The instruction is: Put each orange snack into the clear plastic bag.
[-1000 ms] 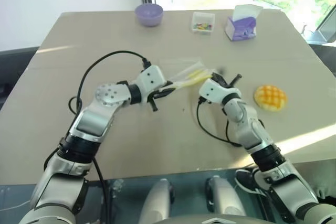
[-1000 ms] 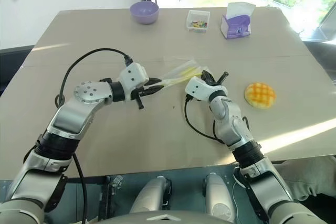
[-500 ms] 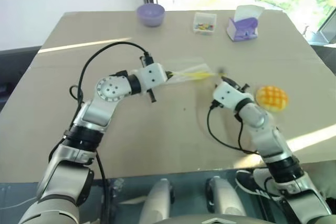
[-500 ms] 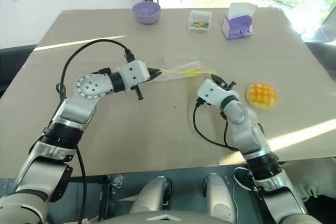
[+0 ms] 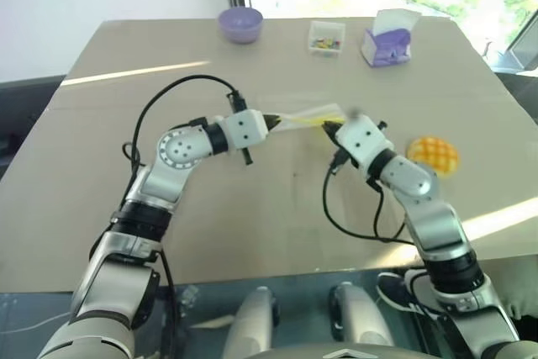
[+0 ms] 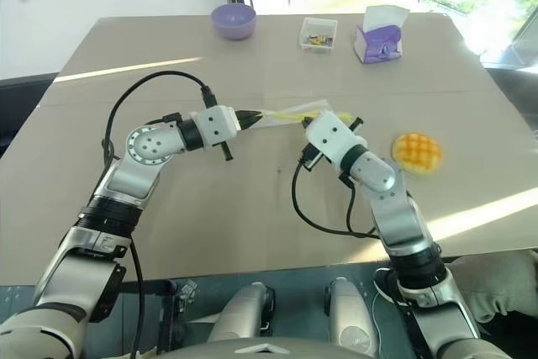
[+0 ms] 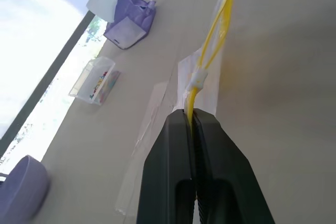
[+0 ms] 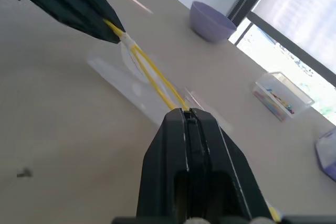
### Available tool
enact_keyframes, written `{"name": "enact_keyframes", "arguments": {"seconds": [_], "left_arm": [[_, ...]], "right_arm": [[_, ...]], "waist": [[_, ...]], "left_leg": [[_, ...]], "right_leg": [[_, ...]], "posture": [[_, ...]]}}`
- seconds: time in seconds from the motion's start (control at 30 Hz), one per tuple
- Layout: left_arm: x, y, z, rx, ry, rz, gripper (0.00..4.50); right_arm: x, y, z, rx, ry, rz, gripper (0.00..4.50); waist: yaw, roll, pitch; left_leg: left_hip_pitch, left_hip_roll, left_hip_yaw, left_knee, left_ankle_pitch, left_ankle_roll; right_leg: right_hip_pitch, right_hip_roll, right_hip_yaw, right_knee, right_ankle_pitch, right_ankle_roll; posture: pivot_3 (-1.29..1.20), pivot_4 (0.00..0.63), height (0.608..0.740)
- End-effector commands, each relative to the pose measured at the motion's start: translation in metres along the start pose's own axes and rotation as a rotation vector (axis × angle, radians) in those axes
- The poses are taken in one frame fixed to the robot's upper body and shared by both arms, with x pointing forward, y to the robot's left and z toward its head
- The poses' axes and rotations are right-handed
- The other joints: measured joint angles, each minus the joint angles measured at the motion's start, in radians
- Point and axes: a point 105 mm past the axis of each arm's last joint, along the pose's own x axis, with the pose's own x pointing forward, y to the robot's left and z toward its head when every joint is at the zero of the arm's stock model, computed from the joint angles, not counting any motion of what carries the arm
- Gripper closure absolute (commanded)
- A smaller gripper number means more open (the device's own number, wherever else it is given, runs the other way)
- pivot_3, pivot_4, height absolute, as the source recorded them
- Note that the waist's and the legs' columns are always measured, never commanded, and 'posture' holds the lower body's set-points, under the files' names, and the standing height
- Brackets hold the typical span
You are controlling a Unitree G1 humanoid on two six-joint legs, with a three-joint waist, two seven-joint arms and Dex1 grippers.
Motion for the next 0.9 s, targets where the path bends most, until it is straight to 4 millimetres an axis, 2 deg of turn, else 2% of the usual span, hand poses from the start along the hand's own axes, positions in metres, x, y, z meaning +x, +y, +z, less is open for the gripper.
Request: {"name": "enact_keyframes", "arguments": {"seconds": [0.03,0.33,0.63,0.8,0.9], "left_arm": [[-0.005,0.008,0.013,0.035,-0.053,0.032,4.50],[-0.005,0.001,0.020,0.038,-0.081,0.023,4.50],[-0.004,-0.003,0.027,0.032,-0.108,0.009,4.50],[-0.004,0.006,0.021,-0.032,-0.069,0.039,4.50],[-0.004,0.001,0.024,-0.040,-0.084,0.016,4.50]], "right_arm": [[0.010,-0.001,0.012,-0.011,-0.048,-0.009,4.44],[0.020,0.005,0.011,0.006,-0.048,0.010,4.44],[0.021,0.007,0.004,0.060,-0.021,0.013,4.44],[0.019,0.001,0.001,0.151,-0.007,-0.032,4.44],[0.020,-0.001,-0.003,0.161,0.013,-0.054,4.44]], "waist": [[0.000,0.000,0.000],[-0.001,0.000,0.000],[-0.001,0.000,0.000],[-0.002,0.000,0.000],[-0.002,0.000,0.000]], "left_leg": [[0.000,0.000,0.000,0.000,0.000,0.000],[0.000,0.000,0.000,0.000,0.000,0.000],[0.000,0.000,0.000,0.000,0.000,0.000],[0.000,0.000,0.000,0.000,0.000,0.000],[0.000,0.000,0.000,0.000,0.000,0.000]], "right_leg": [[0.000,0.000,0.000,0.000,0.000,0.000],[0.000,0.000,0.000,0.000,0.000,0.000],[0.000,0.000,0.000,0.000,0.000,0.000],[0.000,0.000,0.000,0.000,0.000,0.000],[0.000,0.000,0.000,0.001,0.000,0.000]], "posture": [[0.00,0.150,0.737],[0.00,0.150,0.737],[0.00,0.150,0.737],[0.00,0.150,0.737],[0.00,0.150,0.737]]}}
